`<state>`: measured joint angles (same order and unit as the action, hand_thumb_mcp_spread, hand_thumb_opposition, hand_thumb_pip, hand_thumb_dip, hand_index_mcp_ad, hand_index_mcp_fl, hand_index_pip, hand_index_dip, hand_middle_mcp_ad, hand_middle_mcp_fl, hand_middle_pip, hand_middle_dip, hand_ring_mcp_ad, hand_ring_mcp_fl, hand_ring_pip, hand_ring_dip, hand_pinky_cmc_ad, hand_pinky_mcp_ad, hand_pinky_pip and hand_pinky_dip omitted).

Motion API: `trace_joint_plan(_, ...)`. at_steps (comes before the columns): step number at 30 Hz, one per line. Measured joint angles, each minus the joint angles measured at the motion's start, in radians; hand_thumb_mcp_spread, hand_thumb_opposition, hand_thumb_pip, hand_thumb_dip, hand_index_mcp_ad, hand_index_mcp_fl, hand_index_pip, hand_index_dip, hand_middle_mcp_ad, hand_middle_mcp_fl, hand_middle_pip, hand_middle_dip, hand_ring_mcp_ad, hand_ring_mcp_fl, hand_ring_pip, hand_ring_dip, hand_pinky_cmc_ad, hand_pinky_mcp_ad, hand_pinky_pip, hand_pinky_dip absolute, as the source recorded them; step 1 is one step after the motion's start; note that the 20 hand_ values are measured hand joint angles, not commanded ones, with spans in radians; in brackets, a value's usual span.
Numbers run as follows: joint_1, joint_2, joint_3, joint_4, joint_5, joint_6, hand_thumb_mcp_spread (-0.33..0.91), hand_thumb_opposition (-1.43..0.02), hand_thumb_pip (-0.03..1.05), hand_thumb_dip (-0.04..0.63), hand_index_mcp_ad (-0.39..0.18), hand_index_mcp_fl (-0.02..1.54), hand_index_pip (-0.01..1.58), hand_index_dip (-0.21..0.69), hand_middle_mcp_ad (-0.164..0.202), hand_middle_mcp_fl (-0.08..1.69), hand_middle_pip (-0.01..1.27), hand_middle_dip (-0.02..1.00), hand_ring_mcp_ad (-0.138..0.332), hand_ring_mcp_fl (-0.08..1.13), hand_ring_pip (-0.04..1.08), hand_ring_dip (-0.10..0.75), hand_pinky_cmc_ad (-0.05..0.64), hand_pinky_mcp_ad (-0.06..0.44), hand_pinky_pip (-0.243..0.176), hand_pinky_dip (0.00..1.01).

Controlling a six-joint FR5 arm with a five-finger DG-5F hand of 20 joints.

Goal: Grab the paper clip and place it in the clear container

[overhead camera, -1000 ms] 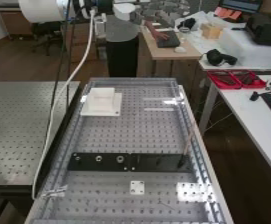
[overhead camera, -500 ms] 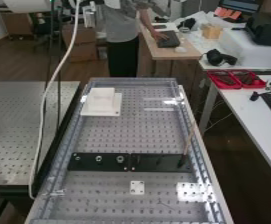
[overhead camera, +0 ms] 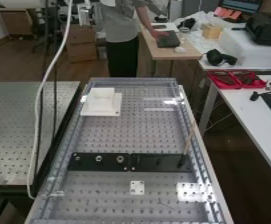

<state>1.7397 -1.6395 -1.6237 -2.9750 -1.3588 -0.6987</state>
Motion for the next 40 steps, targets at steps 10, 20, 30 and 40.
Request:
trace_joint_plan(10,-0.013,-0.012,0.017,-0.042,-0.017,-0.002,0.27,-0.79,0.58,0.253,-0.099,0.20,0.11,0.113,0.073,0.01,0.13,0.18,0.122,0.00,0.14,0.077,0.363,0.293,-0.108,0.62)
trace_joint_plan(20,-0.015,-0.004,0.008,-0.043,-0.017,-0.010,0.27,-0.77,0.58,0.237,-0.101,0.19,0.10,0.112,0.073,0.01,0.13,0.18,0.120,0.00,0.14,0.077,0.363,0.290,-0.108,0.62)
trace_joint_plan(30,-0.020,-0.013,0.016,-0.050,-0.041,0.011,0.27,-0.77,0.58,0.237,-0.098,0.19,0.10,0.112,0.075,0.01,0.13,0.18,0.127,0.00,0.14,0.077,0.377,0.291,-0.108,0.62)
trace_joint_plan(40,-0.024,-0.016,0.015,-0.044,-0.051,0.013,0.27,-0.77,0.58,0.237,-0.101,0.19,0.10,0.112,0.075,0.01,0.13,0.18,0.127,0.00,0.14,0.077,0.377,0.291,-0.108,0.62)
